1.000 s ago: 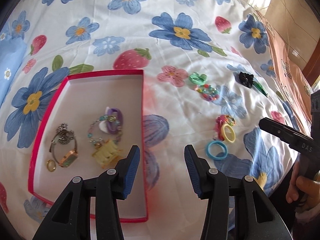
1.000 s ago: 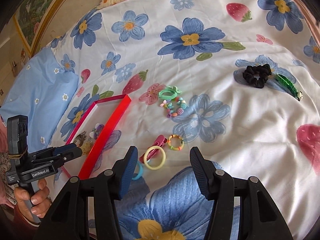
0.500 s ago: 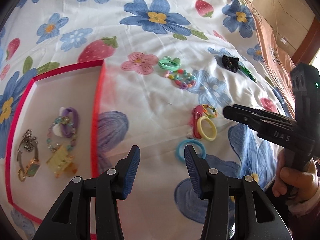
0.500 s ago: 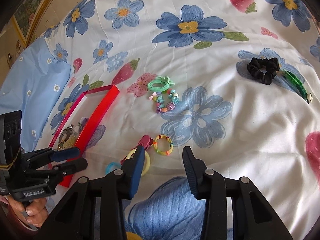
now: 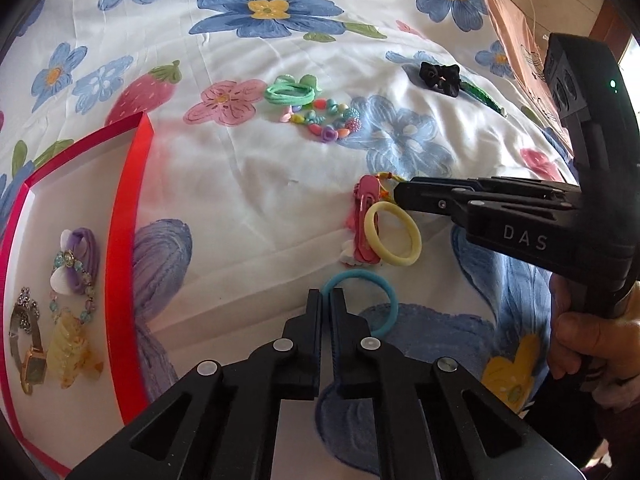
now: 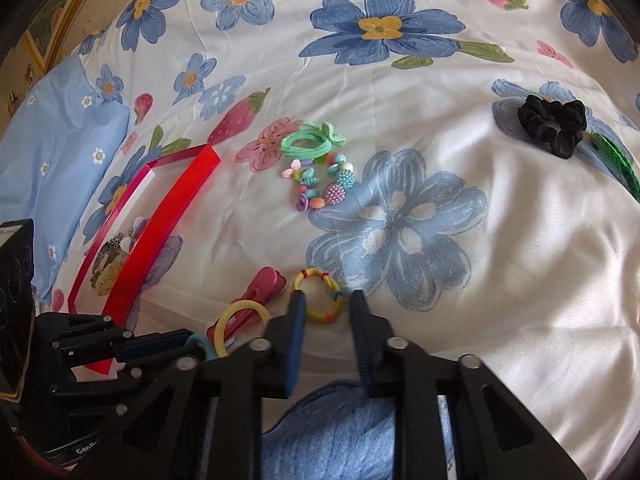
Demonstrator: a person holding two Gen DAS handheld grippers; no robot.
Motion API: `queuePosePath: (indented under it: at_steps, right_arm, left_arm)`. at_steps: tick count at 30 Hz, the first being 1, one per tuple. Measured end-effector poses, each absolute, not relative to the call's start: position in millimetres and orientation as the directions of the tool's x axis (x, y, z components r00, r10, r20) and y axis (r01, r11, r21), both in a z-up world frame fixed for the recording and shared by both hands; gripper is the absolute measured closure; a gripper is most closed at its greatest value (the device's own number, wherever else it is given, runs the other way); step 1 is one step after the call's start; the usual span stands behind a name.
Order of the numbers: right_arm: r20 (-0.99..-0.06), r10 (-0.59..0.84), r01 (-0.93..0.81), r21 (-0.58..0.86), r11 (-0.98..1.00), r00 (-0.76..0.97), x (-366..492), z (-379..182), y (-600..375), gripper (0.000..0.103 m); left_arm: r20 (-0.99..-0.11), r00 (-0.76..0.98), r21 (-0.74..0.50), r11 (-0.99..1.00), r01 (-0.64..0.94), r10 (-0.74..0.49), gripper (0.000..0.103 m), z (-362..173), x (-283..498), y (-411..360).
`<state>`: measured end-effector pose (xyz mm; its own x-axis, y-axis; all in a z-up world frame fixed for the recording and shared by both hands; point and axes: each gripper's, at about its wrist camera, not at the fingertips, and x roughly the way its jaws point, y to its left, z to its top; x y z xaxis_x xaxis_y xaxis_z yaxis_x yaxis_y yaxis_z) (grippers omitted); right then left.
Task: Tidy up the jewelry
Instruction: 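Grasp the blue hair tie with the left tool while the right tool grasps the small beaded ring, then carry the hair tie and beaded ring into the red box and open both tools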
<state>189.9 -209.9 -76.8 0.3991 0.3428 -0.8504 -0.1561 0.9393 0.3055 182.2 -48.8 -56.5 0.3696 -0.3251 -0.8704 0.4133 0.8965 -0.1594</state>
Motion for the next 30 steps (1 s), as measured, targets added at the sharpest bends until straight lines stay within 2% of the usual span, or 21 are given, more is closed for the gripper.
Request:
queuePosePath:
  at_steps: [3, 16, 30]
  right_arm:
    - [-0.853, 0.337, -0.176, 0.289, 0.941, 0.399, 189, -76, -203, 0.1]
    - [-0.82, 0.399, -0.244, 0.323, 0.914, 0.411, 175, -51, -172, 0.1]
    - [-0.781, 0.481, -0.337, 0.363, 0.869, 0.399, 171, -28, -122, 0.1]
  left_arm:
    - [-0.867, 0.383, -0.154, 0.902, 0.403, -0.319, 0.1, -53, 179, -42]
    - [-0.81, 0.493, -0.202, 0.94, 0.275, -0.318, 0.1, -9, 151, 29]
    - [-0.79, 0.555, -0.236, 0.965, 0.117, -0.26, 0.1, 8, 122, 107]
